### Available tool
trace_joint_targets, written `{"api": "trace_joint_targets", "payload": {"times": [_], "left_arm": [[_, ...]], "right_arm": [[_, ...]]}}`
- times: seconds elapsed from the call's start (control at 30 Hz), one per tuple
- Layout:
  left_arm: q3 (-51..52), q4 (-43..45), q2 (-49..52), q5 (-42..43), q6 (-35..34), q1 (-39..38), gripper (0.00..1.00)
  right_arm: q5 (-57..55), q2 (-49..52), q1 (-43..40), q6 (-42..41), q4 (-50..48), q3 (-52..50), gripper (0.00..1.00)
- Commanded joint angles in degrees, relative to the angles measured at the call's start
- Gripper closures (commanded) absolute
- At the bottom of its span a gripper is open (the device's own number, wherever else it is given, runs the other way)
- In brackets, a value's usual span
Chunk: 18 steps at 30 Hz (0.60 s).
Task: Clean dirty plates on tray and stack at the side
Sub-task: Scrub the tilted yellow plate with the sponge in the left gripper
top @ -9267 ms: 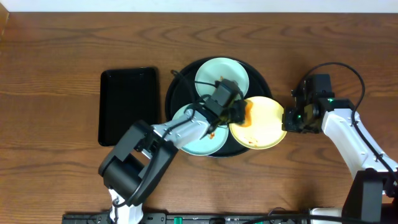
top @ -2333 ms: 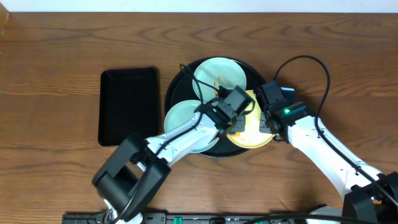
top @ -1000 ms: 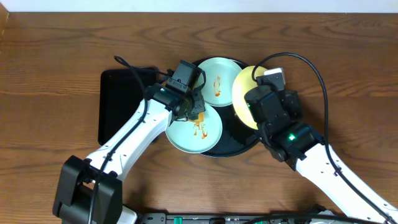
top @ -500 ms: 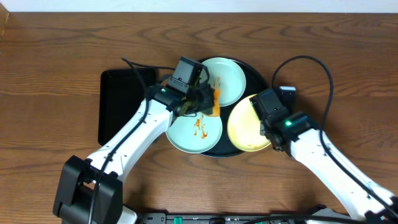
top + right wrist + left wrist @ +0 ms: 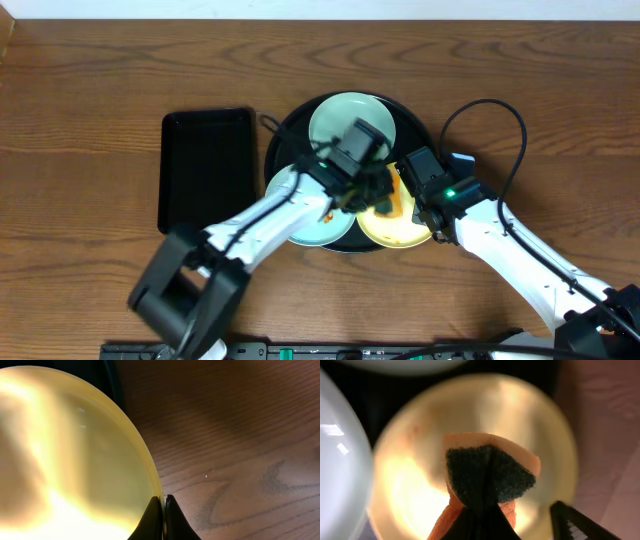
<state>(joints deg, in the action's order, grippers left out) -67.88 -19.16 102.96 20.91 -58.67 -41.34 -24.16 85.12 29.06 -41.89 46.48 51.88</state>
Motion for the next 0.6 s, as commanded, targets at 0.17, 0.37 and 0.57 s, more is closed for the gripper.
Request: {"api": "trace_joint_targets", "payload": {"times": [0.17,0.37,0.57], "left_arm": [[0.15,0.24,3.48,0.20,-15.74,-5.53,0.92],[0.17,-0.61,6.73,-6.97,-14.34,-7.61,0.92],[0.17,-4.85,8.28,-12.96,-13.18,-7.39,0.92]], "right_arm": [[-0.37,0.39,-0.26,-1.36,0.02,-0.24,0.99],[-0.39,0.39,-0.26,-1.36,0.04,-0.24,0.99],[-0.39,0.39,-0.26,-1.36,0.09,-0.24,0.99]]}}
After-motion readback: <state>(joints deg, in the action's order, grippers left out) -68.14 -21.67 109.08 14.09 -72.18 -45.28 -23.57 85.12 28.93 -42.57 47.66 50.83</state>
